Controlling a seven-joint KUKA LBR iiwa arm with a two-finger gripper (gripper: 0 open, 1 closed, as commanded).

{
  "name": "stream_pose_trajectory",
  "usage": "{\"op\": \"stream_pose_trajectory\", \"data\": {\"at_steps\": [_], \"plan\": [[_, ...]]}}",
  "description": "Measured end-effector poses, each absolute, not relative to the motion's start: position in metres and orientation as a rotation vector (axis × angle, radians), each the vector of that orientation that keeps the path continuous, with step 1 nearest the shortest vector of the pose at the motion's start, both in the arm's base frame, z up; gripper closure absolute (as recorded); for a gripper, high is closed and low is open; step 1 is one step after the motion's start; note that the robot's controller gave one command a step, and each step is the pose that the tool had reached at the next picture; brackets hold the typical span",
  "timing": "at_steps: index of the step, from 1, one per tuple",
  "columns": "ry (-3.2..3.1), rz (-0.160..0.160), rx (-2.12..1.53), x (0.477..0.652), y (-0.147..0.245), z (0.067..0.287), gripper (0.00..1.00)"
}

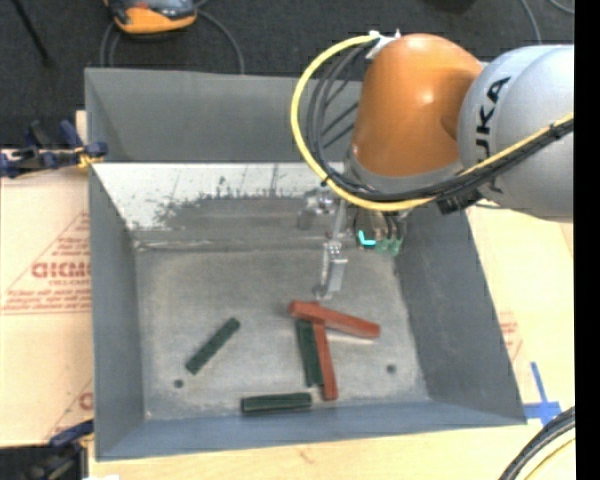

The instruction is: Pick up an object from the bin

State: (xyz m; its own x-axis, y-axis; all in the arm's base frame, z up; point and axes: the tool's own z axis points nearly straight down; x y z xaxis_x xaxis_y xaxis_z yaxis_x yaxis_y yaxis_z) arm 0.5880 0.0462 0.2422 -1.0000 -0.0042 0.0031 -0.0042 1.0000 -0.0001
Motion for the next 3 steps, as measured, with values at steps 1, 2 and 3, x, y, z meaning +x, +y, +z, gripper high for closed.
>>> {"op": "stream_pose_trajectory", "data": {"at_steps": [1, 2, 3], "plan": [[-3.146, -0.001, 0.005, 0.589, 0.046, 0.247, 0.0], [-3.148, -0.002, -0.093, 0.57, 0.02, 0.177, 0.0], [-3.117, 0.0, -0.405, 0.568, -0.027, 0.158, 0.0]]}}
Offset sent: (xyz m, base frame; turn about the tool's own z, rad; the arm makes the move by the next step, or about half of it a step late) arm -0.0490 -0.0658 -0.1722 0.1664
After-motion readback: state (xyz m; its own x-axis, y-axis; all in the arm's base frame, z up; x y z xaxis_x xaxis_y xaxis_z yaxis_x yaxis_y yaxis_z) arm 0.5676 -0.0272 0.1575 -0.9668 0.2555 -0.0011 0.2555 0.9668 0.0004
